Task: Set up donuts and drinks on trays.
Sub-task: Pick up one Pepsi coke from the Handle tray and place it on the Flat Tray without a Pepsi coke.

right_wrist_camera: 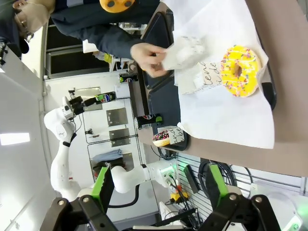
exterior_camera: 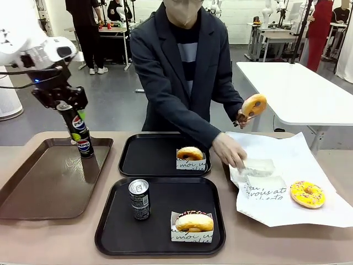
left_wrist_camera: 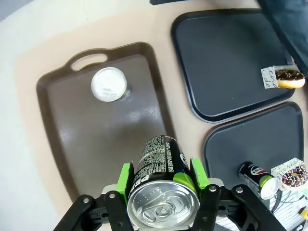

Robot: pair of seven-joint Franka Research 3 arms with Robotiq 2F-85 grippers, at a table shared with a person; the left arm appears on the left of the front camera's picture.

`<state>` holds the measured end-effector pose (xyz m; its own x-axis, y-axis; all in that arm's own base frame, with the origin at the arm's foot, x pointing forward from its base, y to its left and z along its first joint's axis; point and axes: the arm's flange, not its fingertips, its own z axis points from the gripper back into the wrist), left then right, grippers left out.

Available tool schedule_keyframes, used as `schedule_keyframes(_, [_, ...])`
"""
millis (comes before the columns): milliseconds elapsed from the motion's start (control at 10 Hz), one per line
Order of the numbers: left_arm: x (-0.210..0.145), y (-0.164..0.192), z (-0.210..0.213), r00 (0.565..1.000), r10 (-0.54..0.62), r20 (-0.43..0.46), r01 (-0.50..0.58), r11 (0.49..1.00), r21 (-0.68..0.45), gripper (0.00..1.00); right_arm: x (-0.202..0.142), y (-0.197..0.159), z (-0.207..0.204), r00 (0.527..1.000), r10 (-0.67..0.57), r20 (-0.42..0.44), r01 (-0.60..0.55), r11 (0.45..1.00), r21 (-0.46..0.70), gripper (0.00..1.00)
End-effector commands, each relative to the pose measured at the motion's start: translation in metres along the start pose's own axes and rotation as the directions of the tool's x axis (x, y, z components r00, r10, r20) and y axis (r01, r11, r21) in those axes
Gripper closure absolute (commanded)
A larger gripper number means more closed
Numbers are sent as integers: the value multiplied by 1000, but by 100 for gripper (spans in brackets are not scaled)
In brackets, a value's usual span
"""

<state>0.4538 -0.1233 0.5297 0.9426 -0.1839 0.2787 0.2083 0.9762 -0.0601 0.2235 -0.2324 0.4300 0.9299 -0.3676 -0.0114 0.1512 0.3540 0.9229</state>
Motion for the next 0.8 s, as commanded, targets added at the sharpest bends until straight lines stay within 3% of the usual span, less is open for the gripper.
schedule_keyframes(0, [17,-28,-17,999,-26,-36,25,999,-28,41,1,0,-2,1000,17,14,-17,999,32,0])
schedule_keyframes(300, [12,-53,-47,991,-54,-126,47,997,-59,41,1,0,-2,1000,17,14,-17,999,32,0])
schedule_keyframes(400, [0,-41,-42,988,-67,-141,62,997,-44,41,1,0,-2,1000,17,14,-17,999,32,0])
schedule_keyframes(700, [-72,49,3,976,-123,-177,100,986,-135,41,1,0,-2,1000,17,14,-17,999,32,0])
